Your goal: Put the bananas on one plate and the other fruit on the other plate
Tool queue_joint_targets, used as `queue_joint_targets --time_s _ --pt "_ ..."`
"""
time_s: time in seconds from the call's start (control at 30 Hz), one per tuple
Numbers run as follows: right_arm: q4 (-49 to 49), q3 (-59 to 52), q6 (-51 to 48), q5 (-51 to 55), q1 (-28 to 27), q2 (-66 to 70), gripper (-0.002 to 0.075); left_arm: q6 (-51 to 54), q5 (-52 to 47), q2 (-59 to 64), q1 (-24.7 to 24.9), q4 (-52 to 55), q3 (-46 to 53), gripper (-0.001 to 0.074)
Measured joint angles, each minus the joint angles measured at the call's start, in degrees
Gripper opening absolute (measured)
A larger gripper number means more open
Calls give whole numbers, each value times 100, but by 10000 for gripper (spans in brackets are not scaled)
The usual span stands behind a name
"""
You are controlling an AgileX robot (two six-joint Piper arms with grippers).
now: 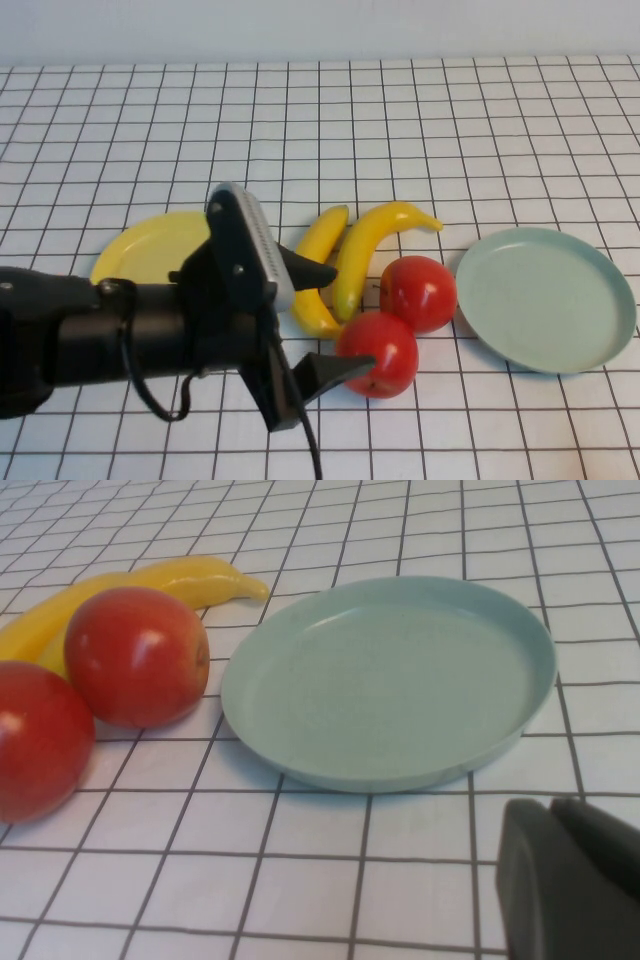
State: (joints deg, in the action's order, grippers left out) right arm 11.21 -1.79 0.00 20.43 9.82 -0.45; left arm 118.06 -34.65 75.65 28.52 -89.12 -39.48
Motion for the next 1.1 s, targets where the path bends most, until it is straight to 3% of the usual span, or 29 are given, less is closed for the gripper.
queue_joint_targets --time_s 0.27,0.5,0.73,1.1 --pt "0 0 0 0 0 0 -17 -34 0 1075 502 329 -652 668" --pt "0 0 0 0 0 0 -17 -337 206 1537 529 922 -946 668" --pt "0 0 0 0 0 0 -17 -360 766 1748 529 970 -956 668" --pt "0 0 0 0 0 0 -17 -328 761 2309 529 959 -1258 668"
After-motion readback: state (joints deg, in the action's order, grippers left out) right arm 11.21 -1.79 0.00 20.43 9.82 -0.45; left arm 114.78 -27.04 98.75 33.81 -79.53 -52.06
